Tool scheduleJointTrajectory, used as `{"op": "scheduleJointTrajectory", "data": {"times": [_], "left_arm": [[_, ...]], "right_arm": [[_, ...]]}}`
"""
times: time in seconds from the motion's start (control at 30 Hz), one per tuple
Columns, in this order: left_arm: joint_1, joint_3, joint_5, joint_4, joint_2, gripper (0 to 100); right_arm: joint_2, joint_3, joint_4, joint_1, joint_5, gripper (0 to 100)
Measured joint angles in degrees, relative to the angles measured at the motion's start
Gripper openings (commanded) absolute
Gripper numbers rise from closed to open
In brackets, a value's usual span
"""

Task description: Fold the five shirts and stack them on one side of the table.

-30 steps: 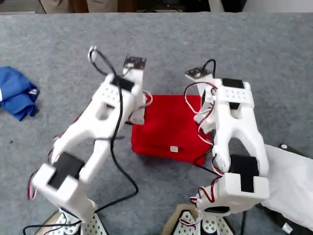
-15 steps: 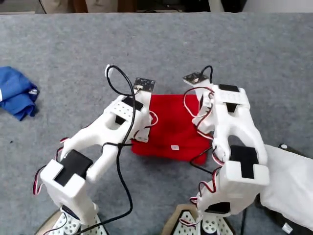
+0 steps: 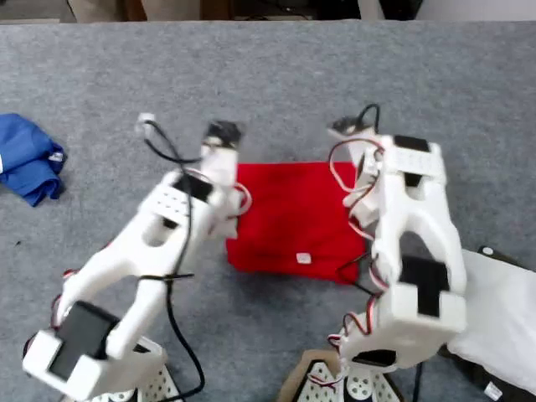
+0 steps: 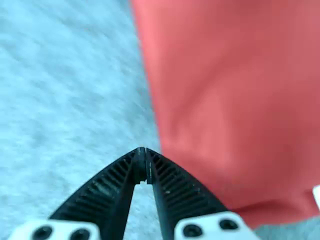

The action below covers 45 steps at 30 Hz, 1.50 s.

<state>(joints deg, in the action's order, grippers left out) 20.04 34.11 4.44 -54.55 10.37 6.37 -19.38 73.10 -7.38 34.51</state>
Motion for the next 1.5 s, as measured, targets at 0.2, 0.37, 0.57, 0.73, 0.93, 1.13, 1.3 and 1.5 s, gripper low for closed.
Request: {"op": "scheduleJointTrajectory", "data": {"times": [0.2,0.37,0.57,0.73,0.93,1.13,1.3,1.5], "left_arm": [[-4.7,-7.9,0.1,0.9,-1.0,19],[-4.8,-15.6,1.2,2.0,-11.8,20],[-4.8,-29.7,1.6,-5.9,-25.7,25],[-4.8,-41.1,2.8,-11.2,-34.2,26],[-4.8,-49.6,2.9,-13.2,-41.3,25],[-4.8,-51.4,3.0,-13.4,-44.7,15],[-4.7,-51.4,3.0,-12.6,-44.8,2],[-3.3,-49.1,3.0,-9.0,-44.7,2]], "right_arm": [[-5.5,2.3,7.8,0.0,-3.5,0.9],[-11.3,-1.6,8.3,1.5,-8.8,5.1],[-18.7,-14.9,1.8,4.7,-14.5,25.6],[-19.5,-22.0,-5.3,4.7,-16.4,26.3],[-14.0,-22.2,-10.6,5.1,-17.8,26.3],[-1.9,-17.1,-11.9,7.8,-17.9,15.5],[0.8,-13.6,-10.7,7.9,-18.0,0.4],[0.9,-13.5,-10.7,7.8,-17.9,1.1]]}}
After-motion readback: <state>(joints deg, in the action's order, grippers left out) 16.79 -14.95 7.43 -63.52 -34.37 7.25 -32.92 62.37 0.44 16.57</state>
